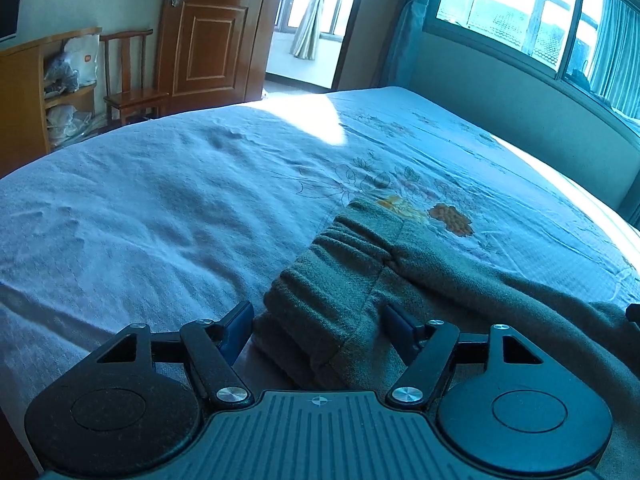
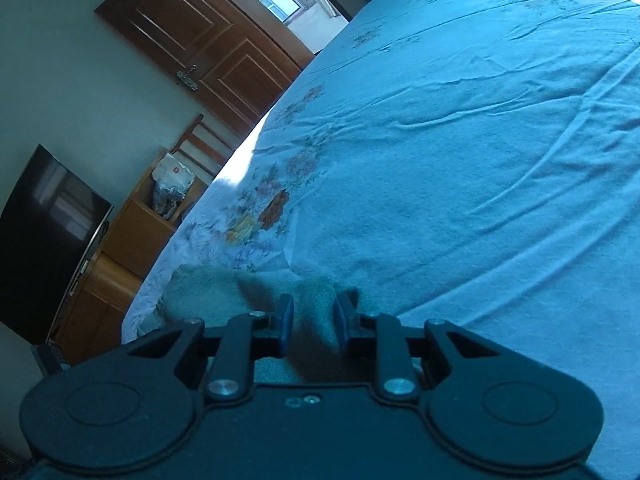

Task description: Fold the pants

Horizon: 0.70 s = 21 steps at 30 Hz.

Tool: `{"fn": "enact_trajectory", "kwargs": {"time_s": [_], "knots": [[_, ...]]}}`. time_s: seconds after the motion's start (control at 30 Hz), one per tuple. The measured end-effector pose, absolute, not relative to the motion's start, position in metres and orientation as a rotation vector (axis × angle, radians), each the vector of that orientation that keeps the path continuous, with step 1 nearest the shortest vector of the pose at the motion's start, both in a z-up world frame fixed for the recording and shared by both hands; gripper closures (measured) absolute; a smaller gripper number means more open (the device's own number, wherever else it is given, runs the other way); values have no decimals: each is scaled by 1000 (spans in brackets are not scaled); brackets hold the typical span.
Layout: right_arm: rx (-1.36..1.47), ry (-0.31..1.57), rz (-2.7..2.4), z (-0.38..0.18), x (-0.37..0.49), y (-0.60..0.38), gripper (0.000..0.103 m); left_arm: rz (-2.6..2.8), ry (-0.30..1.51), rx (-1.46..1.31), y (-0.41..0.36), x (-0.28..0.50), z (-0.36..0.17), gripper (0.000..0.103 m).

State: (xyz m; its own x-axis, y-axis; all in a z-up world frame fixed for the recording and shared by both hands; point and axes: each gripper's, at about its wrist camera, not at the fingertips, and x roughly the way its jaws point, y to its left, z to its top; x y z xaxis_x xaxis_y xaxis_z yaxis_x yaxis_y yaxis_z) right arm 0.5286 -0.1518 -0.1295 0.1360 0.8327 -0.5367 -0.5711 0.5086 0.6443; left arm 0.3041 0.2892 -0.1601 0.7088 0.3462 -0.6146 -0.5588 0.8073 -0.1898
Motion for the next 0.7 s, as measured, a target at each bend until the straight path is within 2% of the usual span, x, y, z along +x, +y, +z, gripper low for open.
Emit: {"fn": "enact_trajectory", "kwargs": {"time_s": [0.1,0.17,0.3,0.5,0.57,0.63,0.7], "knots": [[277,971,1099,-129,524,-139,85,518,588,-373,288,303,-159,36],[254,957,1100,-130,522,-134,79,515,592,-368,288,303,-160,36],[260,932,1091,-132,521,-133,79,518,589,-373,288,303,-161,36],[102,830,1076,-125,502,-129,88,543,548,-396,287,296,-161,44],[48,818,1071,-124,498,-123,95,545,546,-394,286,297,-163,46],[-6,804,1041,-122,494,-118,102,539,535,-400,286,295,-162,53],[-55,767,1030,-114,487,-114,103,524,514,-398,287,292,-157,63]]}}
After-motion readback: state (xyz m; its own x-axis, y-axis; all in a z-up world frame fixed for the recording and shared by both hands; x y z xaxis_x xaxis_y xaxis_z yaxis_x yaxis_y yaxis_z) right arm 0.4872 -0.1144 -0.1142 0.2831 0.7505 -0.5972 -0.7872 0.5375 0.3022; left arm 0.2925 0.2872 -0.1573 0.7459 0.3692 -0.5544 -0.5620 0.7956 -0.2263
